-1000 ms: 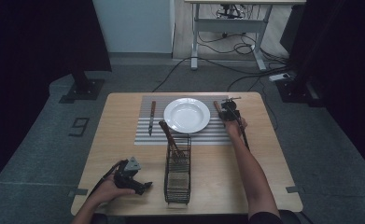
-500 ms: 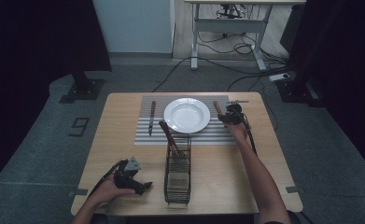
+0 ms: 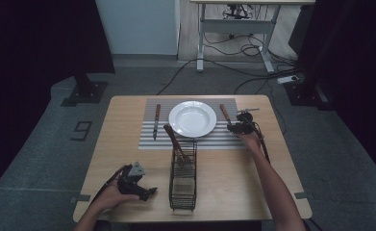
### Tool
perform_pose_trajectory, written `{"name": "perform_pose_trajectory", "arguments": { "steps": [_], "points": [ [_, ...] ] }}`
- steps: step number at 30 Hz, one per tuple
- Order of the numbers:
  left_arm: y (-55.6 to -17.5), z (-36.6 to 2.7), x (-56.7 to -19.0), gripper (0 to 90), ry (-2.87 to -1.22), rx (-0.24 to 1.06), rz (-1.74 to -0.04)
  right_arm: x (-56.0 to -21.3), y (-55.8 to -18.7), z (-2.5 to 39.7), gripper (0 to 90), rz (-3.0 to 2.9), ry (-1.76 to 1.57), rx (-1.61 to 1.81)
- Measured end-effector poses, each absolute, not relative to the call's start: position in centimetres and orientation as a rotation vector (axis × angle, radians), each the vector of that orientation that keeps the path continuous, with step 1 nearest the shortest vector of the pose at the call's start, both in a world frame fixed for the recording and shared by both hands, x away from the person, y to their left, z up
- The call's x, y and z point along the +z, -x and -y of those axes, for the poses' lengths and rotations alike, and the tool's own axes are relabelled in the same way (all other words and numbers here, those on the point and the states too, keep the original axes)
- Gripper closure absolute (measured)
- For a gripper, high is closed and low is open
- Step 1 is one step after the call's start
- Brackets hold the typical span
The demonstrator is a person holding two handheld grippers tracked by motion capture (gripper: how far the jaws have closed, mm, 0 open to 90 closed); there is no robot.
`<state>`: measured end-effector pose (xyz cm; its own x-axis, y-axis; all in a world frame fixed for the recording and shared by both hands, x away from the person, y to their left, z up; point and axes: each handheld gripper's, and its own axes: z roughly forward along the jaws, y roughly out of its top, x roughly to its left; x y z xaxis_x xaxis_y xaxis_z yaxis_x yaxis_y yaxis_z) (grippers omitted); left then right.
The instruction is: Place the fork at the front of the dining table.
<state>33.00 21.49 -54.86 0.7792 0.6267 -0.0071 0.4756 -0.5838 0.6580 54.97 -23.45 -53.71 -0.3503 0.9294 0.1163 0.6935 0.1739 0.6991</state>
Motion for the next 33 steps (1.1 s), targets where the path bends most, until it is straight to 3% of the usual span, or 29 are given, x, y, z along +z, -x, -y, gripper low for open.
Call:
{"name": "perform_pose_trajectory", "arguments": {
  "steps": [33],
  "points": [
    [-33.0, -21.5, -54.9, 0.0, -2.305, 0.299, -0.82, -53.9, -53.8, 22.6, 49.8, -2.157, -1.537, 1.003]
  ]
}}
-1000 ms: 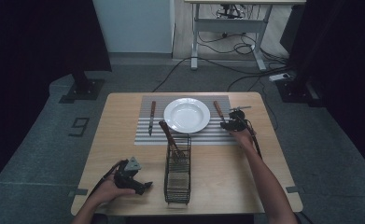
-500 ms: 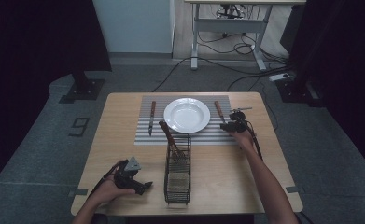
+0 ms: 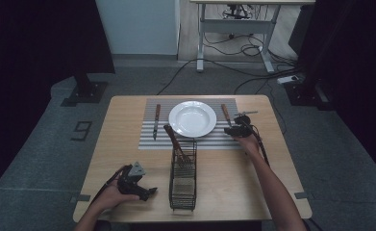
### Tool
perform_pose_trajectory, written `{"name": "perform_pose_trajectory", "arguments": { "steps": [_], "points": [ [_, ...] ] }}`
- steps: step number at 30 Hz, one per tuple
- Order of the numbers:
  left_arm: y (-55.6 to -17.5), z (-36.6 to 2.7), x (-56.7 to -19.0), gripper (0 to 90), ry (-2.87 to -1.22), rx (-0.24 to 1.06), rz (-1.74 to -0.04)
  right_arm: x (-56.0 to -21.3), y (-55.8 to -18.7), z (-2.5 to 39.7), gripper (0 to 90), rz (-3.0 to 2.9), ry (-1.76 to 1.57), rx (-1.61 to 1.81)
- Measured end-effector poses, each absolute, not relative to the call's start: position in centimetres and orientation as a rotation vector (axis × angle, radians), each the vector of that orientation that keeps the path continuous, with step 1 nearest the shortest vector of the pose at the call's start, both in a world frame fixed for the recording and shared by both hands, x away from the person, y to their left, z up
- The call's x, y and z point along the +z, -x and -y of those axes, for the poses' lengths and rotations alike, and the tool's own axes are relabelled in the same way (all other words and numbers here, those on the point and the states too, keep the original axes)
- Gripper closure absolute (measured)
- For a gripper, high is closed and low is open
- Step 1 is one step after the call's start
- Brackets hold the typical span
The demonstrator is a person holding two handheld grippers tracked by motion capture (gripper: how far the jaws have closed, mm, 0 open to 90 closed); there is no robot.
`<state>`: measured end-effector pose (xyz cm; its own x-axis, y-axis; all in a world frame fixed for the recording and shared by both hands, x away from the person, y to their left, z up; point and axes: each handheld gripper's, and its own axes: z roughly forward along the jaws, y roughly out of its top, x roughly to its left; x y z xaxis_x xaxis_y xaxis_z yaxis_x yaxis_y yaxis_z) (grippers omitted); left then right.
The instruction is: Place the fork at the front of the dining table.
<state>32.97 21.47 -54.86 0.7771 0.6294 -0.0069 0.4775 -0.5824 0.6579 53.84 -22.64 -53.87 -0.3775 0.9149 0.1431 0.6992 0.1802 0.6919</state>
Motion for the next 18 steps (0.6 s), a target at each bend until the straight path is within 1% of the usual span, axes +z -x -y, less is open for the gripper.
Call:
{"name": "perform_pose_trajectory", "arguments": {
  "steps": [3, 18],
  "points": [
    [-32.97, -21.47, -54.86, 0.0, -2.305, 0.298, -0.82, -53.97, -53.95, 23.04, 48.5, -2.127, -1.552, 0.952],
    [-32.97, -21.47, -54.86, 0.0, -2.304, 0.298, -0.82, -54.03, -53.62, 23.18, 50.1, -2.137, -1.573, 1.01]
  ]
}}
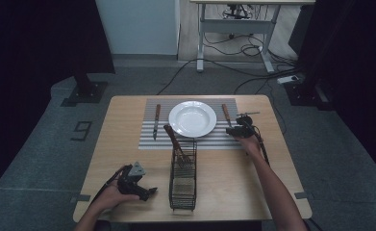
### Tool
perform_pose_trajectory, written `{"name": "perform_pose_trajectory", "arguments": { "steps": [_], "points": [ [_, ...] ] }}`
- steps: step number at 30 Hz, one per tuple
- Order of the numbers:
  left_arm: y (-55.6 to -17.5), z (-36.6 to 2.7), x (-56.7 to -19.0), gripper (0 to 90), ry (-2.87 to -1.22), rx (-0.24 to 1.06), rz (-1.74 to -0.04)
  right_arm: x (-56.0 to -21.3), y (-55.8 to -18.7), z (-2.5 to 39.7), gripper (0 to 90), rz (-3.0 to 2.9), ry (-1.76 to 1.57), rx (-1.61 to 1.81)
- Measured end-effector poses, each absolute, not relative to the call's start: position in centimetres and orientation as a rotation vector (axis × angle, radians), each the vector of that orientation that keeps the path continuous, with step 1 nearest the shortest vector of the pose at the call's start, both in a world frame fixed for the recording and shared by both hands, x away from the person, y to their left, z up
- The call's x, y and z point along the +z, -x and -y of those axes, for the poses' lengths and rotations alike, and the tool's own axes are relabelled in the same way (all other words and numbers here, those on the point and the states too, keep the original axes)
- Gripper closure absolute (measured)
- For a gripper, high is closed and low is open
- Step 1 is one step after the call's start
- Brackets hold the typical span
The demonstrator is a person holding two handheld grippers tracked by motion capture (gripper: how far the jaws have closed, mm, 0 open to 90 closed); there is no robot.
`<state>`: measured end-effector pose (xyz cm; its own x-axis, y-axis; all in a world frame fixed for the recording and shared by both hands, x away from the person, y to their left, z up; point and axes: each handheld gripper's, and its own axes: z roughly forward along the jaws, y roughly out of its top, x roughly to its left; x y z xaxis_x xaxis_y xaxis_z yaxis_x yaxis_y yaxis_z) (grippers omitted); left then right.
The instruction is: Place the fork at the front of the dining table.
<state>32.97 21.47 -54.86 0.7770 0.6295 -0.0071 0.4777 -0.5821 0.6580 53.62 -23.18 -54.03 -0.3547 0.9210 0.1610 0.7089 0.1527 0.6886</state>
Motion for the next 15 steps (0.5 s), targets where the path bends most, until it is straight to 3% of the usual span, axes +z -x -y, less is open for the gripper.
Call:
{"name": "perform_pose_trajectory", "arguments": {
  "steps": [15],
  "points": [
    [-32.96, -21.47, -54.86, 0.0, -2.304, 0.299, -0.82, -54.06, -53.37, 22.93, 49.5, -2.142, -1.57, 1.023]
  ]
}}
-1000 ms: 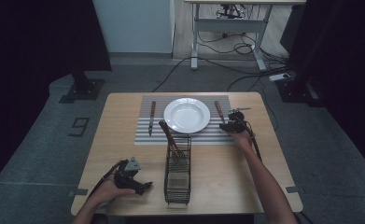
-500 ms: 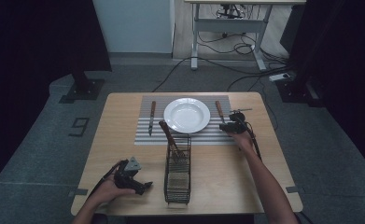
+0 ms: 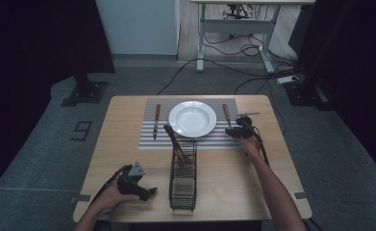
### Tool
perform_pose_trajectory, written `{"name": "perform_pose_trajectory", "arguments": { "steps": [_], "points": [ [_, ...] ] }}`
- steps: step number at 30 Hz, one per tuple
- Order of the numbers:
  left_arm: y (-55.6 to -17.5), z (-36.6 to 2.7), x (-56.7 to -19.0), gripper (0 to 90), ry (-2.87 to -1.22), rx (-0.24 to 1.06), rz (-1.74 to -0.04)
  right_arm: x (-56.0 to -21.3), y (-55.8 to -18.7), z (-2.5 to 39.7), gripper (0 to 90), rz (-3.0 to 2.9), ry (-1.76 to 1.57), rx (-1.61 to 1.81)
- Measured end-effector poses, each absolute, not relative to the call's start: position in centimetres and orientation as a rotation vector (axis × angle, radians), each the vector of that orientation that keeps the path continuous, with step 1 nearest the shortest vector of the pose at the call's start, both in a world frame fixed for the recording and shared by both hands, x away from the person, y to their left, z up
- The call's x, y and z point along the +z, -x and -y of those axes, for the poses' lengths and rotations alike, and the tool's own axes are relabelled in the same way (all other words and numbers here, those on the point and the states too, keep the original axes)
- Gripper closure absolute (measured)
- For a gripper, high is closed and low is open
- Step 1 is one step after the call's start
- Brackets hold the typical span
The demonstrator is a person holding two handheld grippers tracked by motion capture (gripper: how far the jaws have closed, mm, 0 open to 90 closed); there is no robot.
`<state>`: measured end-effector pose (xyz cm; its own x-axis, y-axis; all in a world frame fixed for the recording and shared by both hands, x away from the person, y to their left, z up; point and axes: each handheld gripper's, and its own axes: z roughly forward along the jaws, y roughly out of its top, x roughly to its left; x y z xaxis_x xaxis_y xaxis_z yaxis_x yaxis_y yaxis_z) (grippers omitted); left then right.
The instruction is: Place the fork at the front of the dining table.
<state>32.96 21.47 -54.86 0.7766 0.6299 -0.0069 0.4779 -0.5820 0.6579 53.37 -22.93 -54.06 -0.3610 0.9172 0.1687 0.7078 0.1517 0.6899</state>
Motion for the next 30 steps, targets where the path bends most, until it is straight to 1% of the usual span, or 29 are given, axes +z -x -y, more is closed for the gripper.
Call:
{"name": "perform_pose_trajectory", "arguments": {
  "steps": [7, 12, 18, 23, 30],
  "points": [
    [-32.9, -21.5, -54.9, 0.0, -2.304, 0.299, -0.82, -53.9, -53.3, 22.8, 47.1, -2.134, -1.571, 1.035],
    [-33.0, -21.5, -54.9, 0.0, -2.305, 0.298, -0.819, -52.3, -52.6, 23.0, 45.7, -2.098, -1.55, 1.096],
    [-33.0, -21.5, -54.9, 0.0, -2.305, 0.297, -0.818, -50.2, -49.9, 23.5, 45.7, -2.078, -1.463, 1.138],
    [-33.0, -21.5, -54.9, 0.0, -2.305, 0.297, -0.818, -48.8, -47.2, 24.8, 45.1, -2.047, -1.418, 1.193],
    [-33.0, -21.5, -54.9, 0.0, -2.305, 0.297, -0.819, -47.8, -43.9, 26.0, 44.3, -2.023, -1.386, 1.277]
  ]
}}
